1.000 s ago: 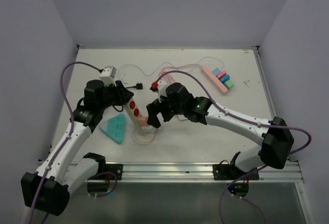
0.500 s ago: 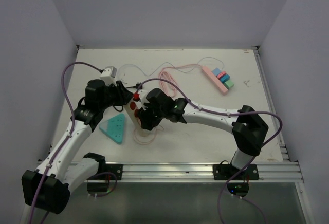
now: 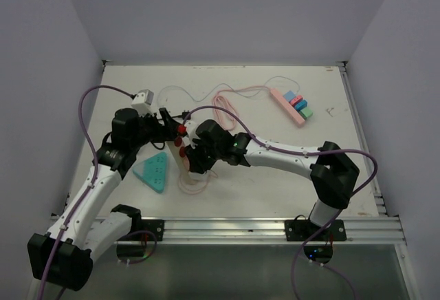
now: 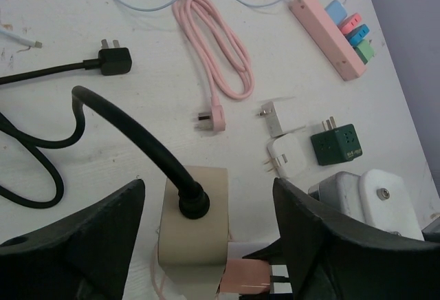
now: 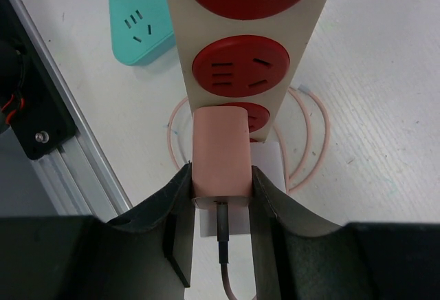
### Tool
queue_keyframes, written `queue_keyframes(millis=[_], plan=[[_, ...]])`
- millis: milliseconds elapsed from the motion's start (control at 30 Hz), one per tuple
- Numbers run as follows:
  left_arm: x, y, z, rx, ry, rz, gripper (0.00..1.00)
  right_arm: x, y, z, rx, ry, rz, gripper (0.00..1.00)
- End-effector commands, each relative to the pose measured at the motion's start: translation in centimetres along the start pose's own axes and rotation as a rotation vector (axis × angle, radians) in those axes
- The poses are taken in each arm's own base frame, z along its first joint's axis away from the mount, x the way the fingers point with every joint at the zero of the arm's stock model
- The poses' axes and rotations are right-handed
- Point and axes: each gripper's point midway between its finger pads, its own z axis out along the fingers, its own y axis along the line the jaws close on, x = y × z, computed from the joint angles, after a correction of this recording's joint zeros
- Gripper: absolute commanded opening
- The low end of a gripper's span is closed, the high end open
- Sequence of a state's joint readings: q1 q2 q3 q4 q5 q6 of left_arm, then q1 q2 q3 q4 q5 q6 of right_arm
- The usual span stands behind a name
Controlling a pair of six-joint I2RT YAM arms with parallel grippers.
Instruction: Pull the plug off the socket
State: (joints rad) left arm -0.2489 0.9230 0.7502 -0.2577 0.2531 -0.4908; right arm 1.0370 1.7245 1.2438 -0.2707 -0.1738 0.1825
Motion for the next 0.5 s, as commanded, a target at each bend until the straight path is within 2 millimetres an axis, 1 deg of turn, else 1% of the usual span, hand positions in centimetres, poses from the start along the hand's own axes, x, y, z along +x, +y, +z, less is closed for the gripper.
queue_keyframes(millis=[0, 33, 133, 167, 200, 233, 267, 333, 367, 467], plan=[[0.2, -0.2, -0.7, 0.014, -0.018, -0.013, 0.81, -4.3, 0.9, -2.2, -0.012, -0.158, -0.02, 0.0], [0.8, 0.1, -0.8, 0.005, -0.004, -0.018, 0.84, -4.4, 1.0, -2.3, -0.011, -0.161, -0.021, 0.0], [2.0, 0.4, -1.0, 0.005, 0.017, -0.038, 0.84, -4.6, 1.1, -2.5, -0.016, -0.172, -0.02, 0.0], [3.1, 0.8, -0.8, 0.001, 0.038, -0.051, 0.83, -4.8, 1.1, -2.6, -0.017, -0.176, -0.019, 0.0], [3.6, 0.8, -0.9, 0.01, 0.047, -0.069, 0.82, -4.9, 1.2, -2.7, -0.023, -0.179, -0.02, 0.0], [3.7, 0.7, -0.9, 0.018, 0.038, -0.075, 0.8, -5.0, 1.3, -2.7, -0.024, -0.18, -0.019, 0.0], [4.6, 1.0, -0.8, 0.018, 0.052, -0.088, 0.78, -5.1, 1.4, -2.8, -0.029, -0.182, -0.02, 0.0], [4.8, 0.7, -0.8, 0.038, 0.043, -0.105, 0.73, -5.3, 1.6, -2.9, -0.036, -0.186, -0.02, 0.0], [5.3, 0.9, -0.7, 0.038, 0.053, -0.113, 0.72, -5.4, 1.6, -2.9, -0.038, -0.188, -0.022, 0.0], [5.8, 0.6, -0.5, 0.055, 0.063, -0.117, 0.69, -5.5, 1.9, -2.8, -0.052, -0.186, -0.019, 0.0]])
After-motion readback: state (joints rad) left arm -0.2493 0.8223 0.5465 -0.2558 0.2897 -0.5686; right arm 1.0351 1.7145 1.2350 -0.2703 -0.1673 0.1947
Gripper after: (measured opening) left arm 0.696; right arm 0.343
